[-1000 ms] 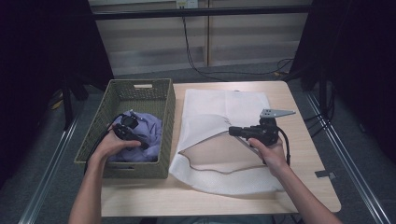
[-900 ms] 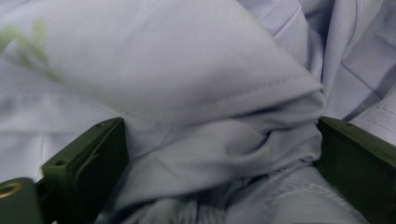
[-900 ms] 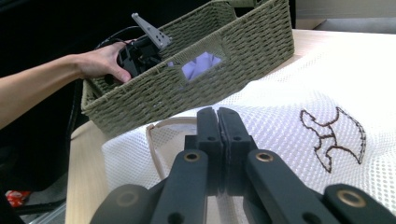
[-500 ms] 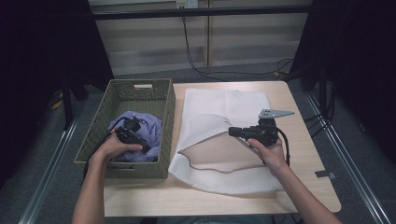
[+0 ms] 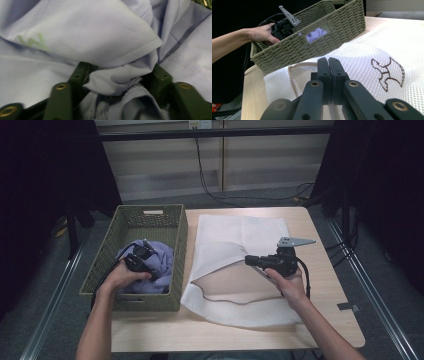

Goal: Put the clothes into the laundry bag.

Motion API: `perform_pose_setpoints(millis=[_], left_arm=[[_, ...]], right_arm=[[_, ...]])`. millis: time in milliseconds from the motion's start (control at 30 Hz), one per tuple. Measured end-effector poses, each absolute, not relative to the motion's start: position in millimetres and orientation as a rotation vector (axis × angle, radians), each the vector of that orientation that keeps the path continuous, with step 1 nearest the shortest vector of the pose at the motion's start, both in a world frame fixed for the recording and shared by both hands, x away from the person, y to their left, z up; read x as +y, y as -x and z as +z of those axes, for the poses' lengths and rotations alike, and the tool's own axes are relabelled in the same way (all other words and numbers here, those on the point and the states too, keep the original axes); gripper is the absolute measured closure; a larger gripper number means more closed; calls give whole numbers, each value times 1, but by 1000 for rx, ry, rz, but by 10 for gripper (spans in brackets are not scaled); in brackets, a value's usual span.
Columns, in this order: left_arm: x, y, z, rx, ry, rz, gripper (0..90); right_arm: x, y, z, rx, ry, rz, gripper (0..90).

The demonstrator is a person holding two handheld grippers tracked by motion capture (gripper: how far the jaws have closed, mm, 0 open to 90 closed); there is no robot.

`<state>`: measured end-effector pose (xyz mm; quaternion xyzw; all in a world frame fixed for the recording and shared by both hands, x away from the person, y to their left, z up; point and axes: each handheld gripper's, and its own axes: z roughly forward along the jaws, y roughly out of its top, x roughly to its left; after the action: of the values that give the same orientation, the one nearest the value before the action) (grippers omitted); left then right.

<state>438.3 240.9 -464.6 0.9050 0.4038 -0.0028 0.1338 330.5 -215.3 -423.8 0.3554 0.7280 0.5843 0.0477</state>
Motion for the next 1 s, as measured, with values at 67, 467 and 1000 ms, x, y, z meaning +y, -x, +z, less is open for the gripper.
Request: perform_pose_setpoints(millis=[67,467,1000], left_arm=[[243,-439,-463,1187,-2625,-15,539],[246,-438,-452,1179,-2560,30,791],[260,-424,-416,1085,-2266,145,801]], right_arm=[[-215,-330,-424,2223,-1086,1781,886],[-215,-331,-426,2221,-1088,1787,886],[-215,-331,-426,2218,-1088,1787,886]])
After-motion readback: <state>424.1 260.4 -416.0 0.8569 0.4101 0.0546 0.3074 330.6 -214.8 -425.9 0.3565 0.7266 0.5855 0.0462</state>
